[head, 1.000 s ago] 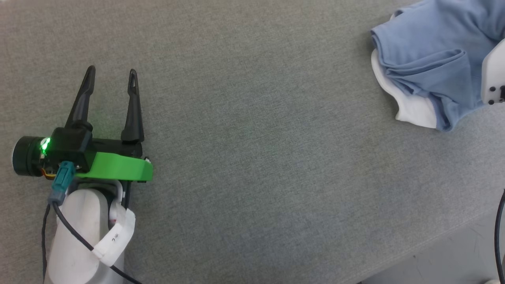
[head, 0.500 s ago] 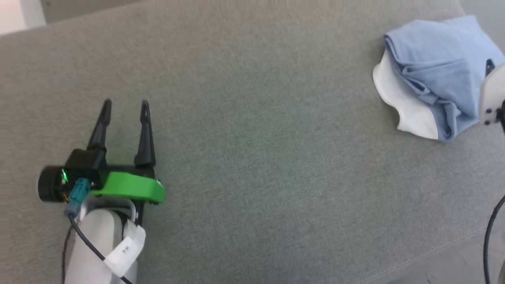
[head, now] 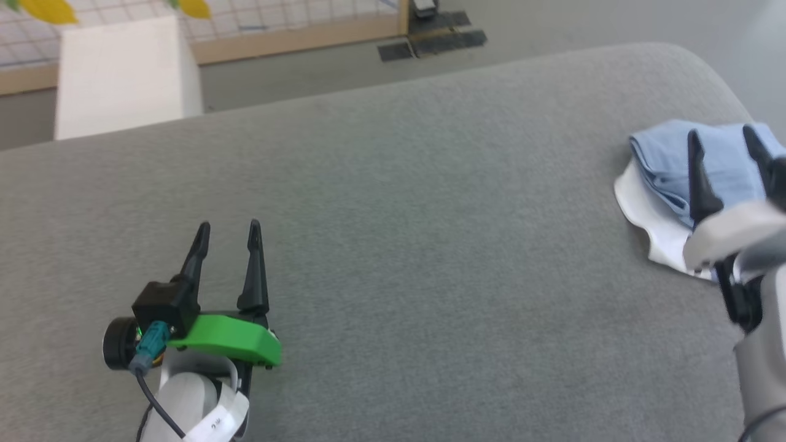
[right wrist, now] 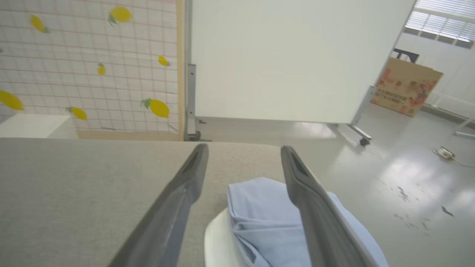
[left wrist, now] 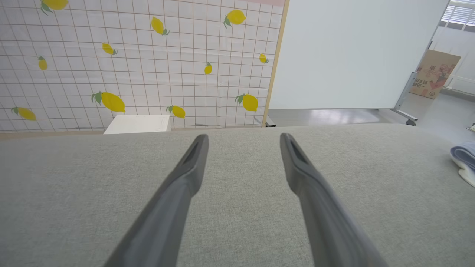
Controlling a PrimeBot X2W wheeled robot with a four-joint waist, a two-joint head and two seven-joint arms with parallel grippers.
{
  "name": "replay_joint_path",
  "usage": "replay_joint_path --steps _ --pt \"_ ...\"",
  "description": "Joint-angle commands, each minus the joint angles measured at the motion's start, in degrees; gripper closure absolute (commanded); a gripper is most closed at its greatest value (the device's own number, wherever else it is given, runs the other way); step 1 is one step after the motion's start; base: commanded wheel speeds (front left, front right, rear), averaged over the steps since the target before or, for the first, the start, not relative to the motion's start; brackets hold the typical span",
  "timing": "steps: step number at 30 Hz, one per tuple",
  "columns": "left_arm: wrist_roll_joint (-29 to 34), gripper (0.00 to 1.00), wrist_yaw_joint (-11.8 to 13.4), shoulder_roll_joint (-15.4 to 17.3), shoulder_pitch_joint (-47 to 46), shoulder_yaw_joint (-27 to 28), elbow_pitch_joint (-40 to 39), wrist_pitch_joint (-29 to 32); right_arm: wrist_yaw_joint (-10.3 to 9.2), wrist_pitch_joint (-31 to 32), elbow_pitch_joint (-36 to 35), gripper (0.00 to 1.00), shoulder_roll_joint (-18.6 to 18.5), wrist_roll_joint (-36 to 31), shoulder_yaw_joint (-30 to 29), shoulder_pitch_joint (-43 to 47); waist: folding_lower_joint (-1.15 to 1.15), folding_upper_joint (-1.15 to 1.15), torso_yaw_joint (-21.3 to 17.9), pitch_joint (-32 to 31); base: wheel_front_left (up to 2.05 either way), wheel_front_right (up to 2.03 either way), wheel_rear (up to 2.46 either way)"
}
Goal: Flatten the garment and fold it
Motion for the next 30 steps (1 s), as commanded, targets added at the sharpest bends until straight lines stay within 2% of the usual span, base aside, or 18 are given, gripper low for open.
replay_joint_path --steps 1,5,11,21,30 --pt "-0.41 0.0 -0.2 -0.21 1.1 -0.2 0.49 -0.2 -0.1 -1.05 -2.39 0.0 0.32 1.66 0.66 3.02 0.0 0.0 6.04 -6.01 0.0 0.0 0.0" --pt "-1.28 0.0 -0.45 -0.45 2.36 -1.04 1.81 -0.2 -0.1 -2.91 -9.96 0.0 1.47 4.73 1.99 10.55 0.0 0.0 8.41 -8.09 0.0 0.0 0.0" --pt "-2.44 0.0 -0.8 -0.62 3.62 -2.18 2.33 -0.2 -0.1 -2.28 -18.0 0.0 4.92 6.02 2.93 19.86 0.0 0.0 11.12 -9.74 0.0 0.0 0.0" --pt "-3.48 0.0 -0.48 -0.69 5.78 -3.43 2.8 -0.2 -0.1 -3.47 -20.81 0.0 7.52 5.93 4.38 27.19 0.0 0.0 12.52 -11.39 0.0 0.0 0.0" --pt "-4.85 0.0 0.52 -0.7 5.59 -5.16 3.31 -0.2 -0.1 -3.68 -21.57 0.0 9.42 5.57 3.97 29.31 0.0 0.0 12.87 -10.61 0.0 0.0 0.0"
